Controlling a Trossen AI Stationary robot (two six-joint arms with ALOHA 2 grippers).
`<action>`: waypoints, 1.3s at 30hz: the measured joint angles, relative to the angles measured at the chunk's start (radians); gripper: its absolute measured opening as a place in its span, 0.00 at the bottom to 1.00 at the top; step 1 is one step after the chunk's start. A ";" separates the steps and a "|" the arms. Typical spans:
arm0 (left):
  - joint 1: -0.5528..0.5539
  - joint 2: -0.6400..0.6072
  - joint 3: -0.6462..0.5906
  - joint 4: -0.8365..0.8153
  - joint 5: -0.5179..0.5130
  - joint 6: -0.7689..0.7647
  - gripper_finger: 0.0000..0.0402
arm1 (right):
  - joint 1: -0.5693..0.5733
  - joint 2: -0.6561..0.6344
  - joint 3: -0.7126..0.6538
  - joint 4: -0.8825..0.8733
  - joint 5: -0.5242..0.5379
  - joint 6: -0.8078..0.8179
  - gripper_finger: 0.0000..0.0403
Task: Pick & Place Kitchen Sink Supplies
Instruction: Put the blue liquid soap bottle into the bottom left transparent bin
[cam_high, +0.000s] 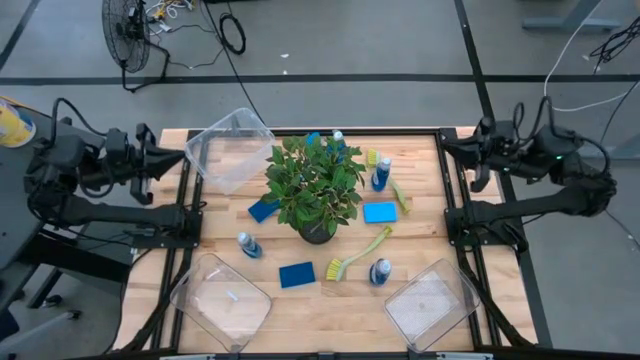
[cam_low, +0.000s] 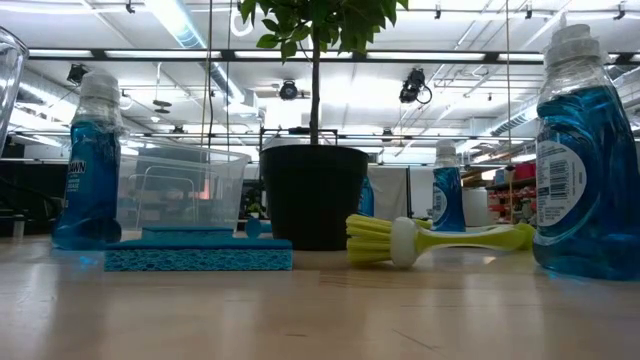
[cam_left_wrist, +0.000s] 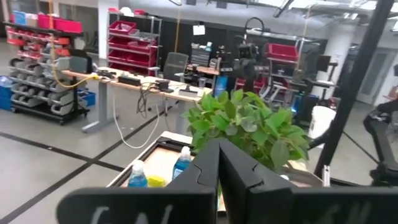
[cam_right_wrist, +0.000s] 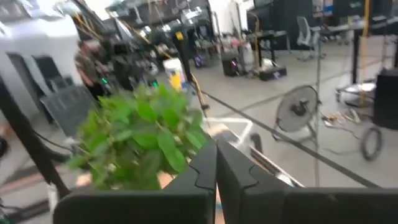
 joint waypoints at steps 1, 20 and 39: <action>0.000 0.000 0.000 0.001 -0.007 0.002 0.03 | 0.000 0.006 -0.004 -0.009 0.011 0.001 0.02; 0.000 0.010 0.000 -0.005 -0.119 -0.005 0.05 | 0.000 0.090 -0.016 -0.024 0.122 0.005 0.02; 0.000 0.281 -0.001 -0.006 -0.136 -0.023 0.06 | -0.001 0.110 -0.017 -0.019 0.127 0.044 0.15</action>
